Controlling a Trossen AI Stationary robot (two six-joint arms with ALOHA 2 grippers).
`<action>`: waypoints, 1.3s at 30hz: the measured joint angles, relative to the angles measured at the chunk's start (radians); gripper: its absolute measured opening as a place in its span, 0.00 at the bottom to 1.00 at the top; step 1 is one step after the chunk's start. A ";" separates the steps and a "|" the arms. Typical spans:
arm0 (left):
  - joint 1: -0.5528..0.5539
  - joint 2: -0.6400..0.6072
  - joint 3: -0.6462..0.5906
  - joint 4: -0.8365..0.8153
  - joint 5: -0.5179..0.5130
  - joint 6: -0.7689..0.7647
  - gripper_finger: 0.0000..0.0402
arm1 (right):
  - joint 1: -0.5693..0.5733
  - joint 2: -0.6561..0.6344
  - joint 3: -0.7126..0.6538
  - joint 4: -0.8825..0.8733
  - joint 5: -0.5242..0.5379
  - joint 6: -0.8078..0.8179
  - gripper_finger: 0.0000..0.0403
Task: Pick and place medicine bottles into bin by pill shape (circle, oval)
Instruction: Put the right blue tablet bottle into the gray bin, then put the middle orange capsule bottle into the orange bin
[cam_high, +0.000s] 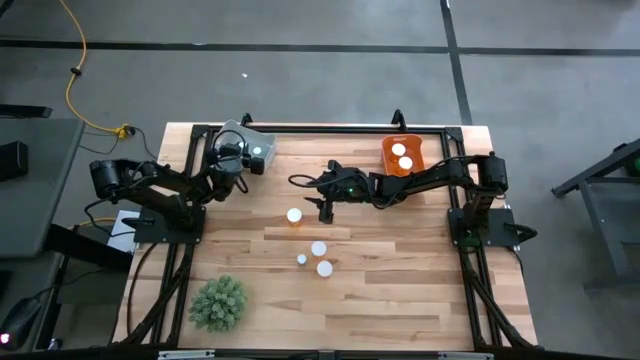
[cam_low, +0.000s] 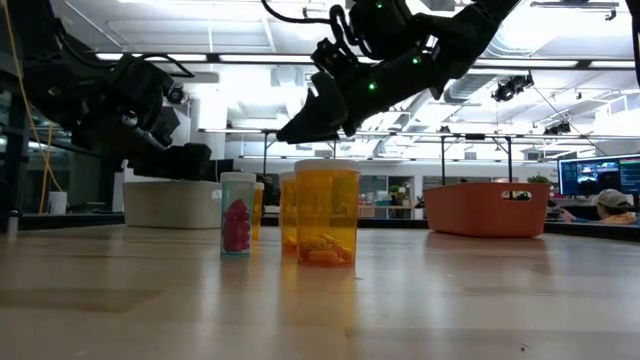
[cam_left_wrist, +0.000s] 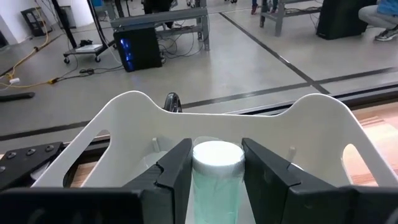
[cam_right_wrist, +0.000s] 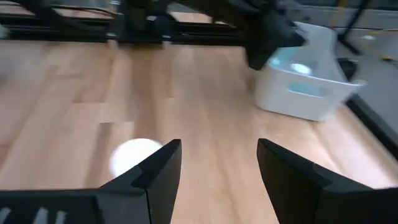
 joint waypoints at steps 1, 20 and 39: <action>0.000 0.000 0.000 0.000 0.004 0.000 0.28 | 0.000 0.000 0.000 0.000 0.028 -0.003 0.51; 0.000 0.000 0.002 0.008 0.059 0.011 0.28 | -0.032 0.000 0.000 -0.073 0.122 -0.041 0.51; 0.000 -0.012 0.002 0.009 0.091 0.034 0.53 | -0.022 0.000 0.000 -0.058 0.118 -0.010 0.51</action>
